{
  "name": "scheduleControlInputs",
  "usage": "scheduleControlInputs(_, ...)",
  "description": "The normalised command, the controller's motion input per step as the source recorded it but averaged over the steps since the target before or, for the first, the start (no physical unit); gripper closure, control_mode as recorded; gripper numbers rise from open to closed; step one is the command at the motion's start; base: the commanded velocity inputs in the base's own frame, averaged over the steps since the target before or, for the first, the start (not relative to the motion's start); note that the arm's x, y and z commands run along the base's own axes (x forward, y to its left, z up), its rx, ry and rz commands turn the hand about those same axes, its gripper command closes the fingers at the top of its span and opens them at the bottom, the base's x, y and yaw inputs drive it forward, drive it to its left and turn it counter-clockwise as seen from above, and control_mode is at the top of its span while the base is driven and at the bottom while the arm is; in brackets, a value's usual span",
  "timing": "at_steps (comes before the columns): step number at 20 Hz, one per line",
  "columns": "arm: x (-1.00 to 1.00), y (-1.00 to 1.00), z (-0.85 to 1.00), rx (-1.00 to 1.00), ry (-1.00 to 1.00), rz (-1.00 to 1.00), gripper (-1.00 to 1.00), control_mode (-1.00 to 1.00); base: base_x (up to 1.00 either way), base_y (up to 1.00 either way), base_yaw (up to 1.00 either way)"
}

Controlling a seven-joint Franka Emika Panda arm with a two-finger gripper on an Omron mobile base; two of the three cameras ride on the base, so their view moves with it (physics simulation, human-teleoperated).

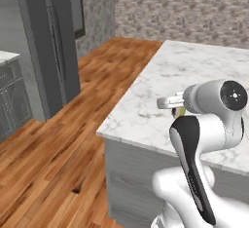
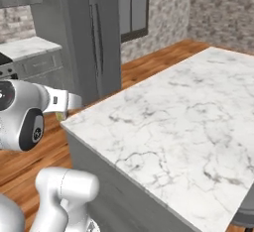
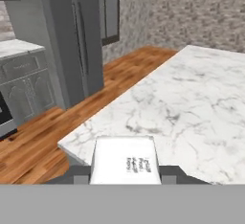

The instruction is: Pick the boxed drink, boxed drink, can from the counter and place them in the open cabinet.

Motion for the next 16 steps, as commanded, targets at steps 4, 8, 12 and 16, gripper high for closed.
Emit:
scheduleControlInputs(4,0.0,0.0,0.0,0.0,0.0,0.0,1.0,1.0,-0.1,0.0,0.42)
scheduleControlInputs(8,0.0,0.0,0.0,0.0,0.0,0.0,1.0,1.0,-0.22,-0.01,0.43)
scheduleControlInputs(12,0.0,0.0,0.0,0.0,0.0,0.0,1.0,1.0,-0.06,0.0,0.4)
scheduleControlInputs(16,0.0,0.0,0.0,0.0,0.0,0.0,1.0,1.0,0.0,0.0,0.38)
